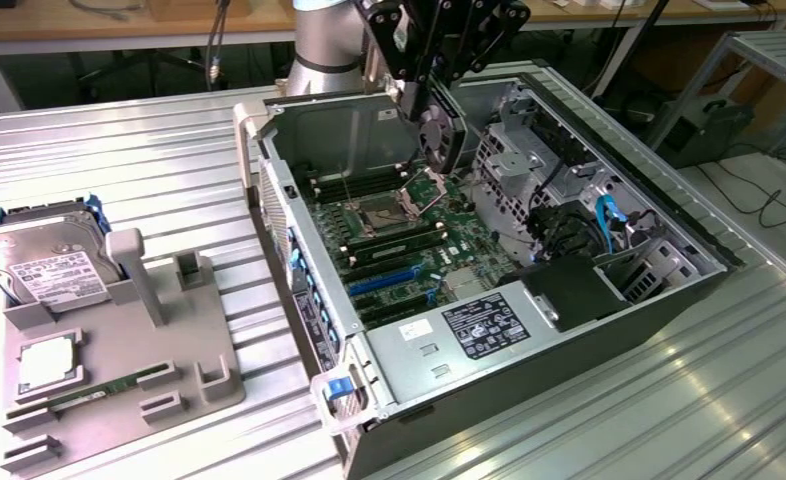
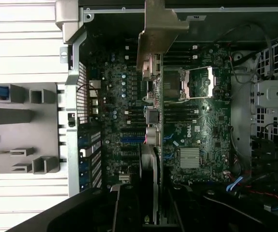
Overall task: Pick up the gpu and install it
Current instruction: 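Pick up the gpu and move the gpu toward the slot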
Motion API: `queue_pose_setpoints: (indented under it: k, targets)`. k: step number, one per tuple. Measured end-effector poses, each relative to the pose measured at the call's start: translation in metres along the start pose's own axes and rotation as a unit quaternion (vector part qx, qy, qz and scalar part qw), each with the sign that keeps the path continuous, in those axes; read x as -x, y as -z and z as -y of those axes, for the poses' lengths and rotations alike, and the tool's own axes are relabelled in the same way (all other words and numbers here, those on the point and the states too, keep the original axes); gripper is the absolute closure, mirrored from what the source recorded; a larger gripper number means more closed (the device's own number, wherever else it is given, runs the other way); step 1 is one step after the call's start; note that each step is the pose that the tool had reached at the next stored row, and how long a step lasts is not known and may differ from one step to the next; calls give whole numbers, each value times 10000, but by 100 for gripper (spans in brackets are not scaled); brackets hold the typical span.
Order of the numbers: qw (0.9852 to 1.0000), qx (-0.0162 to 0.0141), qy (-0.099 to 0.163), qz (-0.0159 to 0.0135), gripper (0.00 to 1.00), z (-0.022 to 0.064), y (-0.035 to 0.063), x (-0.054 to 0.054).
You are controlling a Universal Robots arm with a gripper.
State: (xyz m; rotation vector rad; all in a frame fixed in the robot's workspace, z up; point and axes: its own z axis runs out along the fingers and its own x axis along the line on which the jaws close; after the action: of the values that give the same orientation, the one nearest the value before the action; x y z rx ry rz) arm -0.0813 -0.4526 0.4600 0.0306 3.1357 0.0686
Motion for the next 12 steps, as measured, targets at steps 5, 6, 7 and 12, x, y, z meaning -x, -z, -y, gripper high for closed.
queue_pose_setpoints:
  k: [5,6,7,12]
  targets:
    - [10000,0,0,0,73,-2,-4,70]
    - [10000,-1,-1,0,73,-2,-4,85]
    - [10000,-1,-1,0,73,-2,-5,103]
    - [10000,0,0,0,73,-4,-9,191]
